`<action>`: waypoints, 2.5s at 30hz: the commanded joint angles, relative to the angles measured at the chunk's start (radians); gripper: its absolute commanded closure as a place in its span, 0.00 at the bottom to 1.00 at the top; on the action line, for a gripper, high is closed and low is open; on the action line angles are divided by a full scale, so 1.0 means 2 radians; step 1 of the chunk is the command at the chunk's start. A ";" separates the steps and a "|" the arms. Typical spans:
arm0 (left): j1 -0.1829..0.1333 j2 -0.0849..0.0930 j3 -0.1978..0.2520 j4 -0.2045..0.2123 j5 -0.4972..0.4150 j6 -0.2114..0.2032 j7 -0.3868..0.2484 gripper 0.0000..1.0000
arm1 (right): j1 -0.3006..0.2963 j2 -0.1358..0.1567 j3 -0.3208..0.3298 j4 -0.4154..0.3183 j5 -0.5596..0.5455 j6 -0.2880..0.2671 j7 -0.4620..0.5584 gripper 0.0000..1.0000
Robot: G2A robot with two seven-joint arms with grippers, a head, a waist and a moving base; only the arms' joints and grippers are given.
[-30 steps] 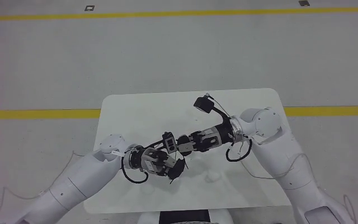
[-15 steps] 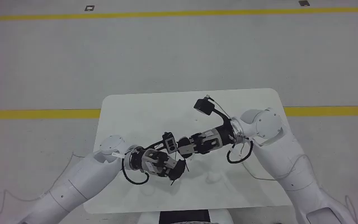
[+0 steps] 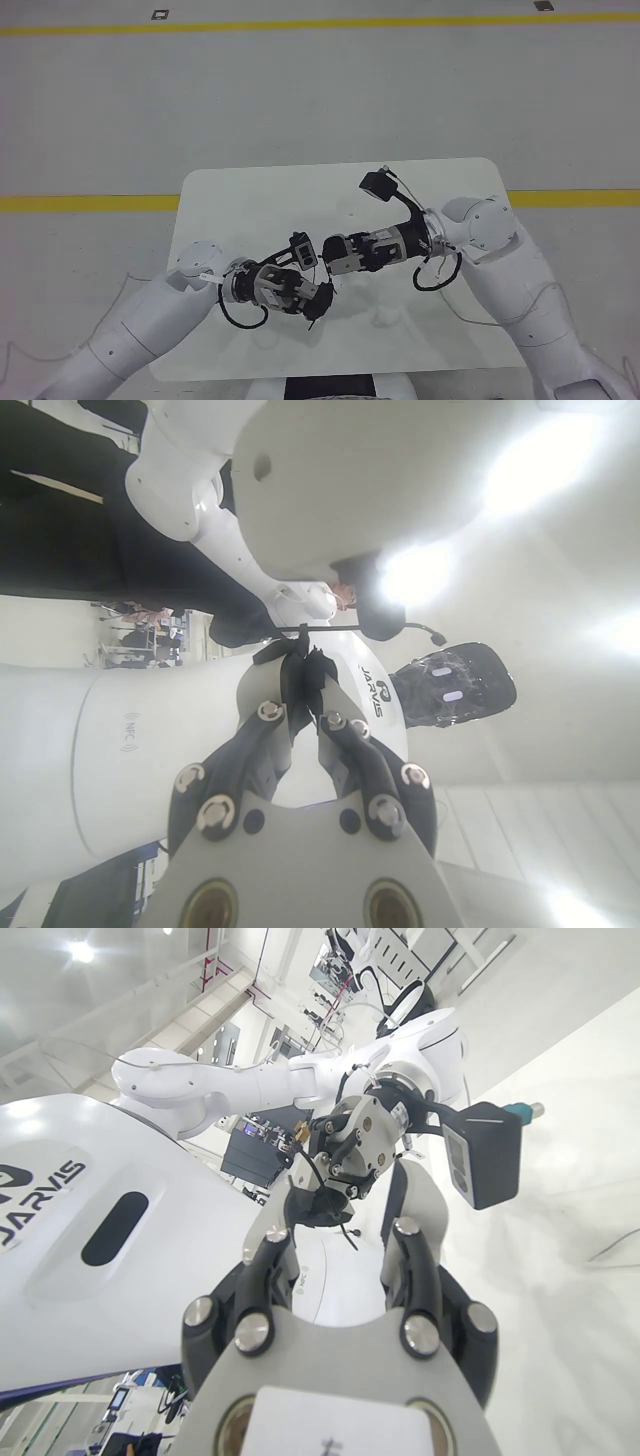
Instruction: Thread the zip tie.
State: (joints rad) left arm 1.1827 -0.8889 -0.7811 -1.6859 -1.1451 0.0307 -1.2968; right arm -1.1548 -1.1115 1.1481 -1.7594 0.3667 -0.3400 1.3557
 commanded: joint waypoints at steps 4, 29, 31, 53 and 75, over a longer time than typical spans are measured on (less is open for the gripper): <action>0.005 -0.003 -0.007 -0.010 -0.019 -0.013 0.006 1.00 | -0.027 0.005 0.026 -0.021 -0.031 0.000 -0.022 0.00; 0.029 -0.023 -0.022 0.010 -0.172 -0.019 -0.030 1.00 | -0.085 0.007 0.060 -0.102 -0.146 0.000 -0.109 0.00; 0.028 -0.025 -0.023 0.015 -0.167 -0.021 -0.029 1.00 | -0.085 0.007 0.059 -0.104 -0.146 0.000 -0.111 0.00; 0.027 -0.026 -0.045 0.023 -0.071 -0.056 -0.005 1.00 | -0.088 0.006 0.060 -0.126 -0.212 0.000 -0.139 0.00; 0.055 -0.015 -0.106 -0.026 0.031 -0.052 0.041 1.00 | -0.083 0.063 0.005 -0.176 -0.313 0.000 -0.257 0.00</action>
State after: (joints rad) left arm 1.2881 -0.9183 -0.9884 -1.7392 -1.0705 -0.0714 -1.2193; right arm -1.3268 -0.9915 1.1642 -2.1036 -0.2943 -0.3399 0.8642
